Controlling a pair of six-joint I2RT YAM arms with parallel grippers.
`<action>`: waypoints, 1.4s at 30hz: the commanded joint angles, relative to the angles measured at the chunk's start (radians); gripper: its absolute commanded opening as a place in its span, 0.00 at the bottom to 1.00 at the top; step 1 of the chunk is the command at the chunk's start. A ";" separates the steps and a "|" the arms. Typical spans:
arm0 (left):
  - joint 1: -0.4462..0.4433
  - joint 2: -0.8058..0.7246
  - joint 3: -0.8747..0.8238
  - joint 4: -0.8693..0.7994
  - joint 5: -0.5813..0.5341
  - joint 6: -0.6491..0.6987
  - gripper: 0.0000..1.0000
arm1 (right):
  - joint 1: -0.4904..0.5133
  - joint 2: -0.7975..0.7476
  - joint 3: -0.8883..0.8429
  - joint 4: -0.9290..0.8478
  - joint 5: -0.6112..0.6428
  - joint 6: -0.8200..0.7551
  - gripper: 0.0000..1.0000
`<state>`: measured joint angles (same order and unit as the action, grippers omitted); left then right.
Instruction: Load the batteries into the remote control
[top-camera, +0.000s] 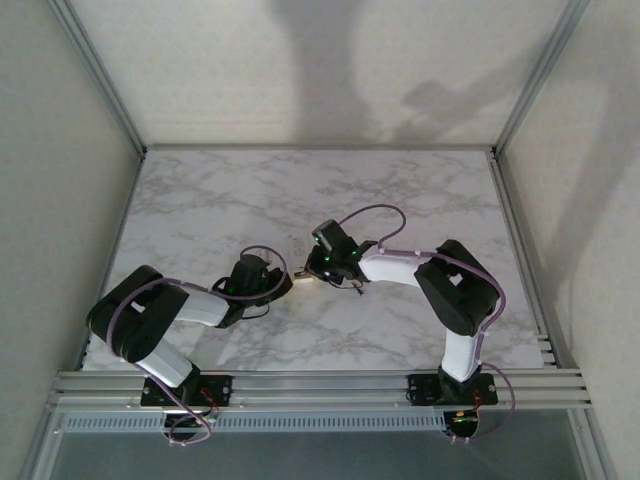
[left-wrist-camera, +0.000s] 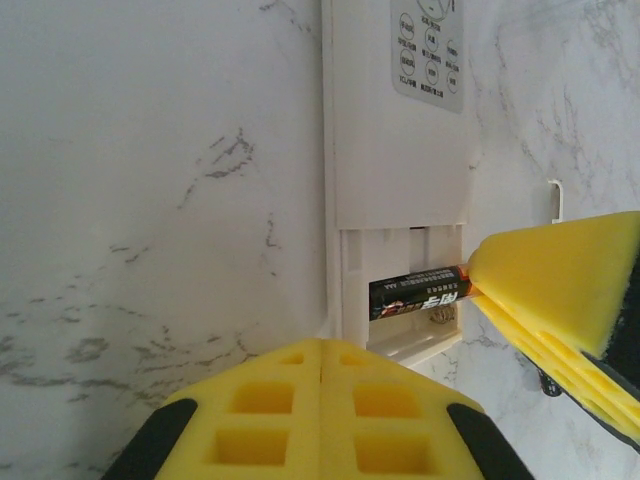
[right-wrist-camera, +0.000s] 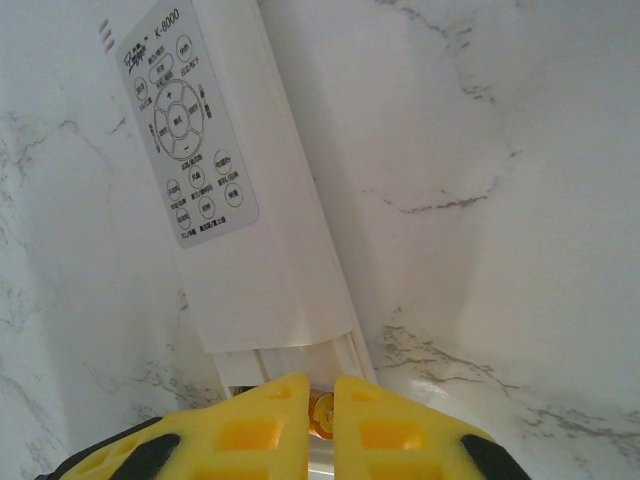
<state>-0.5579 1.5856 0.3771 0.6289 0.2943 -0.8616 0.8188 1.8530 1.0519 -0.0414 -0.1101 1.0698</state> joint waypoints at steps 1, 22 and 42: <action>-0.020 0.021 0.026 0.026 0.019 -0.010 0.00 | 0.020 0.046 0.041 0.015 -0.044 -0.005 0.12; -0.033 0.007 0.029 0.006 -0.007 -0.014 0.00 | 0.042 0.050 0.060 -0.066 0.004 -0.011 0.26; -0.033 -0.020 0.023 -0.002 -0.027 -0.027 0.00 | 0.024 -0.016 0.032 -0.090 0.028 -0.018 0.31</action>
<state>-0.5816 1.5864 0.3836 0.6247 0.2878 -0.8722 0.8486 1.8671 1.1027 -0.1066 -0.0948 1.0554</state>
